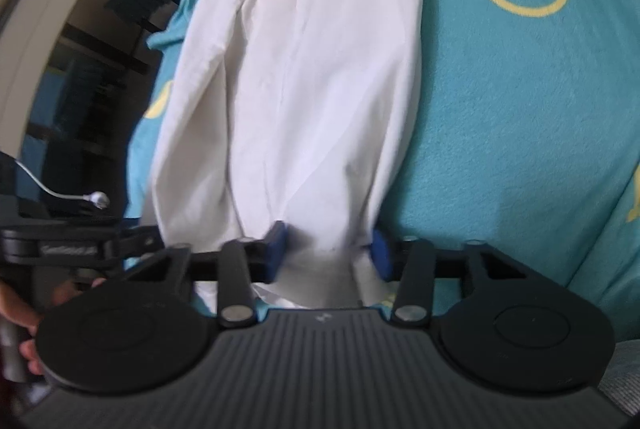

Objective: Fold clothes

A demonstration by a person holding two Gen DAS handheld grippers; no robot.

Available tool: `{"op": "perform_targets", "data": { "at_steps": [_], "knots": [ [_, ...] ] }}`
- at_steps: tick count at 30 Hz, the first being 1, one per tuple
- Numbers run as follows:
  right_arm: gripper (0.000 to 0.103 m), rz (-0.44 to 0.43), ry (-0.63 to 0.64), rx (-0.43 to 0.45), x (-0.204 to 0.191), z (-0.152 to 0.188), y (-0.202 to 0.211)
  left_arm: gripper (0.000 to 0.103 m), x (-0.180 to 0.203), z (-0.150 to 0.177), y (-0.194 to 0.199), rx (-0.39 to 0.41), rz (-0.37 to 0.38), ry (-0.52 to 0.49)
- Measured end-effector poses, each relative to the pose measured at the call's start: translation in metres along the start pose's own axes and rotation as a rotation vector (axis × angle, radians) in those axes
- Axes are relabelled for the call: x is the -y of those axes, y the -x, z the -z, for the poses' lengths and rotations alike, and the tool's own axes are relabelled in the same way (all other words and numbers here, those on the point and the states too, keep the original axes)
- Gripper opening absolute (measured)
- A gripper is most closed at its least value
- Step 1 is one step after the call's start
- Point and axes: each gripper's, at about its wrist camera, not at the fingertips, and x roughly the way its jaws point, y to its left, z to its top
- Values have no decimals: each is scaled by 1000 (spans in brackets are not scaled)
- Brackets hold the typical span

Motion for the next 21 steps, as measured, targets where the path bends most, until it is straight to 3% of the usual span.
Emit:
{"op": "perform_targets", "data": {
  "at_steps": [4, 7, 11, 16, 21],
  "knots": [
    [15, -13, -2, 10, 2, 0, 2, 45, 14, 6, -2, -35, -4, -71],
    [12, -24, 9, 30, 1, 1, 6, 33, 19, 8, -4, -45, -22, -94],
    [11, -59, 6, 68, -1, 2, 14, 11, 13, 10, 0, -35, -17, -53],
    [10, -135, -91, 134, 11, -2, 28, 6, 12, 15, 21, 43, 36, -46],
    [10, -181, -121, 231, 12, -5, 60, 5, 6, 21, 68, 187, 152, 14]
  ]
}}
